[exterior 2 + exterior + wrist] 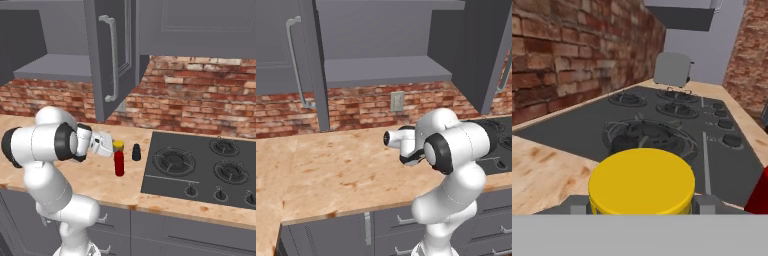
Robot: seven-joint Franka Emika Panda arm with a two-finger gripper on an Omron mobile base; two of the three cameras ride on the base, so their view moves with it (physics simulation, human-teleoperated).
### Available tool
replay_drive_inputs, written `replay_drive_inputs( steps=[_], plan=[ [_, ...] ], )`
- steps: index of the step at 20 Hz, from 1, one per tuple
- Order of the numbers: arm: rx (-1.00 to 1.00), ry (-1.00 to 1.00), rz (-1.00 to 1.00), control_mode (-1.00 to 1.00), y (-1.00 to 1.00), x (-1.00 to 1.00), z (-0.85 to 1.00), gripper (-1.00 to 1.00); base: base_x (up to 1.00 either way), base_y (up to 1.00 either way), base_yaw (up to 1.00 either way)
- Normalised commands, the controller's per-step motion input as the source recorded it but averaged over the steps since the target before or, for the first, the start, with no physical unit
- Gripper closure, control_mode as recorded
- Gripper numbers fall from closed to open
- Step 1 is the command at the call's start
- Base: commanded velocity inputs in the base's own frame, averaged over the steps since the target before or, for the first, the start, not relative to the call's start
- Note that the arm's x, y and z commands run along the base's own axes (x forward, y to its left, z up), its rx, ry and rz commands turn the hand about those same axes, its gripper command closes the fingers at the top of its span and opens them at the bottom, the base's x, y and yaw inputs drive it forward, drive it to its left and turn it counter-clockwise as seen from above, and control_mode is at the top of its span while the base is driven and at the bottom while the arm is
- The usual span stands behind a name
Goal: Collect the turmeric, ketchup, and shaker from the cabinet and place them next to the stove.
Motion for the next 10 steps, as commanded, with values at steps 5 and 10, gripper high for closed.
replay_drive_inputs(
  steps=[5, 10],
  plan=[
    [0.03, 0.0, 0.0, -1.0, 0.0, 0.0, -0.21, 1.0, 0.0, 0.0, 0.0],
    [0.01, 0.0, 0.0, -1.0, 0.0, 0.0, -0.21, 1.0, 0.0, 0.0, 0.0]
  ],
)
